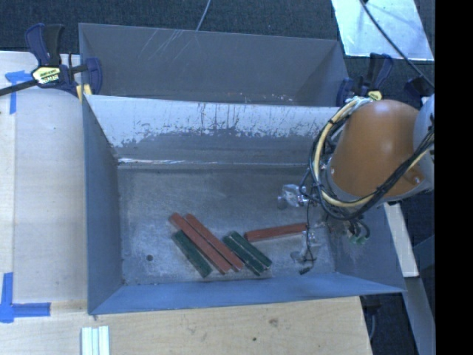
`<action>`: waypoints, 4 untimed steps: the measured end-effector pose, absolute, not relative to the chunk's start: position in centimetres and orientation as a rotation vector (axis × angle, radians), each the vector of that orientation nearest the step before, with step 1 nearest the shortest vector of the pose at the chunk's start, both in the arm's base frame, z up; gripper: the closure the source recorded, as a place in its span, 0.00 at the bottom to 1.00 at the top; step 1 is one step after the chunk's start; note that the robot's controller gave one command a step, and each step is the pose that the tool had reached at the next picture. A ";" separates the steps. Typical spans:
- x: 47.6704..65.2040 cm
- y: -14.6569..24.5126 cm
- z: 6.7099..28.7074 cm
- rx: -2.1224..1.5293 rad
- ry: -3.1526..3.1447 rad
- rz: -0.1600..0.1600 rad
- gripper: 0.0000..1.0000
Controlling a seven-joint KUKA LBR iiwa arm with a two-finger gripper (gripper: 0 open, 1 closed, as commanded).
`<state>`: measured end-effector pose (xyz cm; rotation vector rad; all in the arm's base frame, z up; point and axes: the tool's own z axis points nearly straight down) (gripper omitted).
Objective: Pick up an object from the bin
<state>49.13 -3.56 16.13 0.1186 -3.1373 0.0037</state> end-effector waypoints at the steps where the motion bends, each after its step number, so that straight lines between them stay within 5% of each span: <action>1: 56.2 -6.4 11.8 -0.033 -3.149 0.001 0.00; 2: 53.6 -7.6 6.8 0.063 -3.140 0.000 0.00; 3: 56.5 -3.5 7.2 -0.096 -3.147 -0.001 1.00; 4: 56.5 -3.5 7.2 -0.096 -3.147 -0.001 1.00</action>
Offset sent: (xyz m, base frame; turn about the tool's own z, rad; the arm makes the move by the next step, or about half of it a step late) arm 0.0453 -0.0399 -0.0913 0.0353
